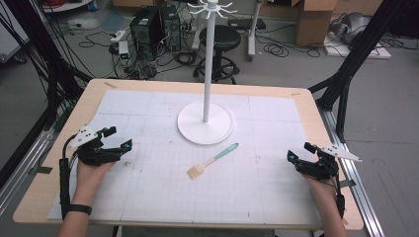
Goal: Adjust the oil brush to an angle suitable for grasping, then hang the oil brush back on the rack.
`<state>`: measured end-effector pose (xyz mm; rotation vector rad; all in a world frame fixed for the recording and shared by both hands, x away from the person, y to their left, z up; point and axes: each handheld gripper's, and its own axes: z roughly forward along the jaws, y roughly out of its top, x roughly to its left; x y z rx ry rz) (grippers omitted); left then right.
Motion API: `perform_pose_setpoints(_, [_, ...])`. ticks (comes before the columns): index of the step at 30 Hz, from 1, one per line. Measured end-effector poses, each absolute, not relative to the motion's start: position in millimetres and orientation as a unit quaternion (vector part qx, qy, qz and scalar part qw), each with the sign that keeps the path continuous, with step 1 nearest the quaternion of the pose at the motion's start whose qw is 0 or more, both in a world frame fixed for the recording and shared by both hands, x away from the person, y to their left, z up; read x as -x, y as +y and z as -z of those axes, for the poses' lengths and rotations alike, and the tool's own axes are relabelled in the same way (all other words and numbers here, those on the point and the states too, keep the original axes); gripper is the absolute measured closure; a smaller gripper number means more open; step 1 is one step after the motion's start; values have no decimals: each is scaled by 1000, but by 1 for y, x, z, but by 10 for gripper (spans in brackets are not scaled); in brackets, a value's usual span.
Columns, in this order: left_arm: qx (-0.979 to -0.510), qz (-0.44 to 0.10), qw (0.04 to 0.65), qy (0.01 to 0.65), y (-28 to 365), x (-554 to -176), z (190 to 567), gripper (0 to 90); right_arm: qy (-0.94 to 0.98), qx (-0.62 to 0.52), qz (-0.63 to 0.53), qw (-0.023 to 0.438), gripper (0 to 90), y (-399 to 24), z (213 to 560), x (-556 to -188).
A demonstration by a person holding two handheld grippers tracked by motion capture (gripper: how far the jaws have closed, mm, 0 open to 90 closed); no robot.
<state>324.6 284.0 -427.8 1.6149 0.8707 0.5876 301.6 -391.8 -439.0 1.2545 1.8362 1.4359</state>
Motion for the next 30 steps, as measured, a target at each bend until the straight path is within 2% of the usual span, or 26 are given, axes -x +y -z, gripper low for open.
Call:
perform_pose_setpoints(22, [-686,-258,572,368,286,-322,425,145,668,-464,-530,241,121,-394,438,-301])
perform_pose_setpoints(30, [-695,-248,581,343,267,-321,412,145,664,-464,-534,242,121,-394,437,-301])
